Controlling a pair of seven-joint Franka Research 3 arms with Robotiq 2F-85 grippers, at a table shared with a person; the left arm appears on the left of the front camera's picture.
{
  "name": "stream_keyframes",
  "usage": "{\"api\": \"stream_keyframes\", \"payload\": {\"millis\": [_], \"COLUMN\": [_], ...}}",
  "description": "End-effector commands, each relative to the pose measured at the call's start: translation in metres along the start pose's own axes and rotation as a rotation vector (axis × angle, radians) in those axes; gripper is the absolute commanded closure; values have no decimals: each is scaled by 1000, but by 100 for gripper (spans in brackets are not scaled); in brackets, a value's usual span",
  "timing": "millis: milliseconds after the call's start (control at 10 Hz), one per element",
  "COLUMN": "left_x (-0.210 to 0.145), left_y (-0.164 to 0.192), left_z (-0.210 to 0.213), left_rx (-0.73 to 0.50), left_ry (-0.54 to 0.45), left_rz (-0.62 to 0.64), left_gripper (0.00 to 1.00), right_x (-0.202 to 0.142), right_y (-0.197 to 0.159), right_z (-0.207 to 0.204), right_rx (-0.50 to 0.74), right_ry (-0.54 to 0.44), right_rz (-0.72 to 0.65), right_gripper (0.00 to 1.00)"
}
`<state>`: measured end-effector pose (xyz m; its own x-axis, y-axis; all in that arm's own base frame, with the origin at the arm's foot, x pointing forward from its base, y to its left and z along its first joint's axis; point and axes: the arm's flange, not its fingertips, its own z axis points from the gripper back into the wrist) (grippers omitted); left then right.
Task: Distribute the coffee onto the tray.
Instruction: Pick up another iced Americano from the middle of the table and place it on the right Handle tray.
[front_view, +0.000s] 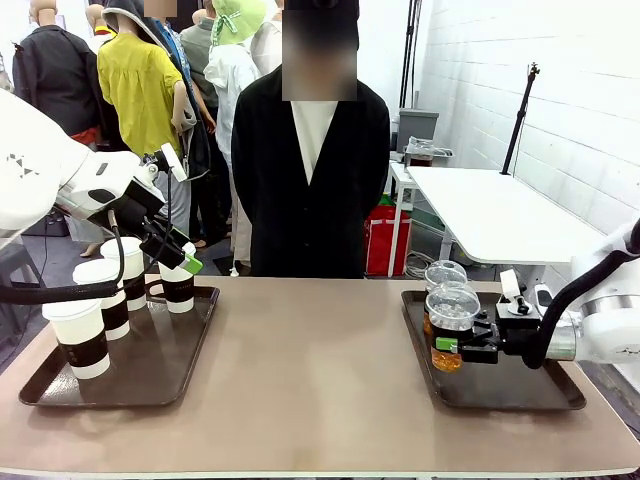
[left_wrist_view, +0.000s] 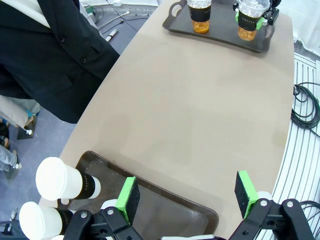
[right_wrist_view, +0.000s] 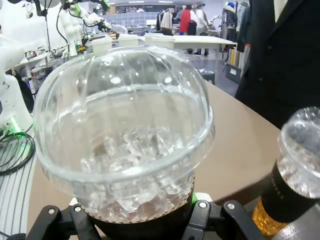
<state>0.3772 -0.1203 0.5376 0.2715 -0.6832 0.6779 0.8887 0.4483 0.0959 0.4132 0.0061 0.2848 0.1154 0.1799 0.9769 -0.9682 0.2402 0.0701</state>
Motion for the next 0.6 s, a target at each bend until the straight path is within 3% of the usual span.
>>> {"api": "stream_keyframes", "payload": {"millis": [0,500], "left_x": [-2,-2], "left_y": [2,2], "left_z": [1,1], "left_rx": [-8,-8], "left_ry": [0,0], "left_rz": [-5,-5], "left_gripper": [0,0], "right_x": [-7,-35], "right_y": [-15,-35], "right_z": [6,10], "right_rx": [-42,-79], "right_ry": [-64,-113], "right_rz": [17,0], "right_gripper": [34,34]}}
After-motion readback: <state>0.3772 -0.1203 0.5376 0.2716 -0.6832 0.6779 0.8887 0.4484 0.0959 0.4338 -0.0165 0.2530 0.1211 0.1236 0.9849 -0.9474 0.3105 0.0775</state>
